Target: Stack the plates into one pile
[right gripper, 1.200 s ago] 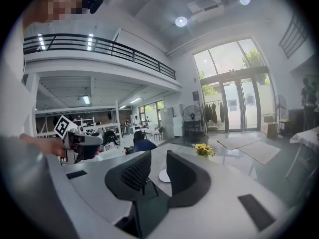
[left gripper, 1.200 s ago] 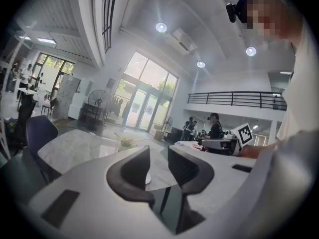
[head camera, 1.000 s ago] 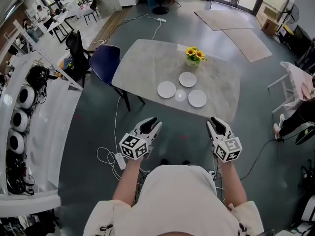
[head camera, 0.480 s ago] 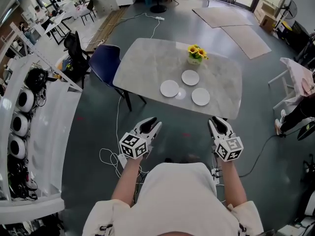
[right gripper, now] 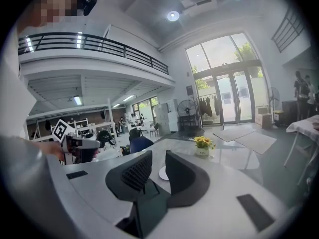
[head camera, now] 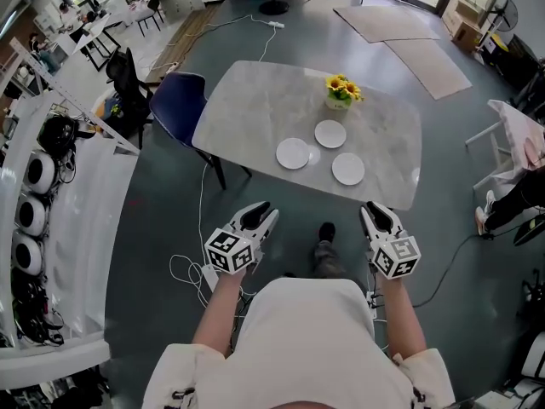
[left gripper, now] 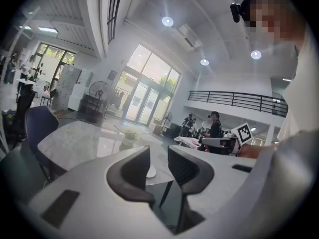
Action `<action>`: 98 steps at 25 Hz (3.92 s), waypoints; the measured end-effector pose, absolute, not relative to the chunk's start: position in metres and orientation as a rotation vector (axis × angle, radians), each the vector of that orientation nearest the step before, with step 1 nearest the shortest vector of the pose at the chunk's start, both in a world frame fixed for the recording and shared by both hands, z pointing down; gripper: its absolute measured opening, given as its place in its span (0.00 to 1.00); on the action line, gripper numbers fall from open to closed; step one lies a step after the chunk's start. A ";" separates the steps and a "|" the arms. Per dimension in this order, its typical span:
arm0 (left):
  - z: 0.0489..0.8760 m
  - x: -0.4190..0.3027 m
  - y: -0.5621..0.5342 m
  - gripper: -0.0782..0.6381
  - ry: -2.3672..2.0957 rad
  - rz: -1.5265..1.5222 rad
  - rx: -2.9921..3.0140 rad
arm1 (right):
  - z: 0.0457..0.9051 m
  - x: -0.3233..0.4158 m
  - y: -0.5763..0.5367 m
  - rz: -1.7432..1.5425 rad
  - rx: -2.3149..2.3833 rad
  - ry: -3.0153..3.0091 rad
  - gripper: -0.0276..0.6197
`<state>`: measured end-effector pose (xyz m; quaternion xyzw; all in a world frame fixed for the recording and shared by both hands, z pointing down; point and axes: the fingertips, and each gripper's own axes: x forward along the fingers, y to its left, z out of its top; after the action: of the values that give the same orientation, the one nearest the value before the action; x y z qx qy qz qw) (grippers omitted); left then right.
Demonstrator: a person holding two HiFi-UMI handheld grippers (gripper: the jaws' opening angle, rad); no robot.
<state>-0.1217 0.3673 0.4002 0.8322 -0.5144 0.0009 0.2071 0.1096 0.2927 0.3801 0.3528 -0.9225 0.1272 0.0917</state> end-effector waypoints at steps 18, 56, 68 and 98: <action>0.410 -0.108 0.209 0.27 -1.465 -0.002 2.260 | 0.403 0.097 0.121 0.440 0.901 -2.736 0.20; 0.458 -0.105 0.020 0.27 -1.522 0.082 2.073 | 0.470 0.053 -0.069 0.617 0.590 -2.668 0.20; 0.486 -0.144 0.007 0.27 -1.397 0.187 2.125 | 0.495 0.023 -0.057 0.682 0.682 -2.578 0.20; 0.659 -0.216 0.042 0.27 -1.221 0.387 1.895 | 0.667 -0.075 0.011 0.984 0.518 -2.284 0.20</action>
<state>-0.2164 0.0421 0.6593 0.7539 -0.4859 0.1541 0.4144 -0.0746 0.0108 0.6668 0.1949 -0.8588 0.3698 0.2960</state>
